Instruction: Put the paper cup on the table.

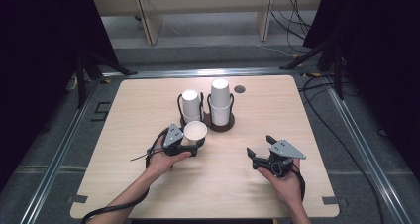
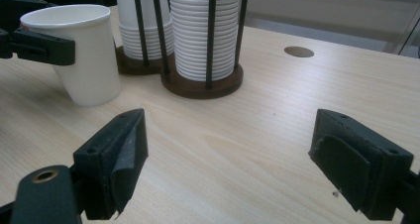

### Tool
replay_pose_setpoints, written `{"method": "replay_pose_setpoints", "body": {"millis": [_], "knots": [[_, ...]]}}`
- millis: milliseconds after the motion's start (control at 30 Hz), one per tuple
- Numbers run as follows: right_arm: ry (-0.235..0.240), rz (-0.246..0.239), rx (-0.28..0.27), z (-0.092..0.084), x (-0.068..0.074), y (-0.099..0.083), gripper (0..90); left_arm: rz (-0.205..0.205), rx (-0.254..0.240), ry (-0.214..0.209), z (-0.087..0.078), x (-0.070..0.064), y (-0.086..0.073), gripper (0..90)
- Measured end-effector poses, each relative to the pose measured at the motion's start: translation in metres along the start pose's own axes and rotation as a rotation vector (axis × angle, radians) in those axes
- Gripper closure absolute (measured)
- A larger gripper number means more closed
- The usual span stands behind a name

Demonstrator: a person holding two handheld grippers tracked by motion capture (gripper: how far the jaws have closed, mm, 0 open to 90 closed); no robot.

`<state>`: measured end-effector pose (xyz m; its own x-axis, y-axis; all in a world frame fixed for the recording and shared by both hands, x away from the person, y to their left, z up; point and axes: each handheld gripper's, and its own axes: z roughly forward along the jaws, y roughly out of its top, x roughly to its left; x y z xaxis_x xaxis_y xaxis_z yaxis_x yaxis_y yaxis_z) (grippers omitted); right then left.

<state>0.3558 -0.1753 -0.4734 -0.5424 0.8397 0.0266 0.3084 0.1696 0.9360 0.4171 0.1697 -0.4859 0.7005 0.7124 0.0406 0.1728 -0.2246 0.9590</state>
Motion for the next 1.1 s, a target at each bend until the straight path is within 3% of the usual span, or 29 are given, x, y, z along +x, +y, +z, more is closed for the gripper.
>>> {"method": "replay_pose_setpoints", "body": {"millis": [167,200,500,800,833,1033,1100], "knots": [[-0.003,-0.002,0.004,-0.001,0.0,0.0,15.3,0.006,0.014,0.005,0.0,-0.003,-0.002,13.6],[-0.011,-0.039,-0.017,0.0,-0.003,0.0,15.3,0.004,0.009,0.006,-0.001,-0.003,-0.002,9.1],[-0.017,-0.02,-0.005,-0.001,-0.001,-0.001,15.2,0.01,-0.005,0.016,-0.011,-0.004,0.002,4.1],[-0.021,-0.04,-0.012,-0.001,-0.003,-0.002,15.2,-0.006,-0.031,0.044,-0.041,0.005,0.001,4.0],[-0.008,-0.005,0.004,-0.001,-0.001,-0.003,15.3,-0.001,-0.04,0.051,-0.045,0.007,0.0,4.0],[-0.009,0.0,0.005,0.0,-0.001,-0.003,15.3,-0.001,-0.059,0.078,-0.064,0.013,-0.003,4.1],[-0.021,-0.026,-0.005,0.0,-0.002,-0.003,15.2,-0.003,-0.053,0.085,-0.07,0.014,-0.003,4.1]]}}
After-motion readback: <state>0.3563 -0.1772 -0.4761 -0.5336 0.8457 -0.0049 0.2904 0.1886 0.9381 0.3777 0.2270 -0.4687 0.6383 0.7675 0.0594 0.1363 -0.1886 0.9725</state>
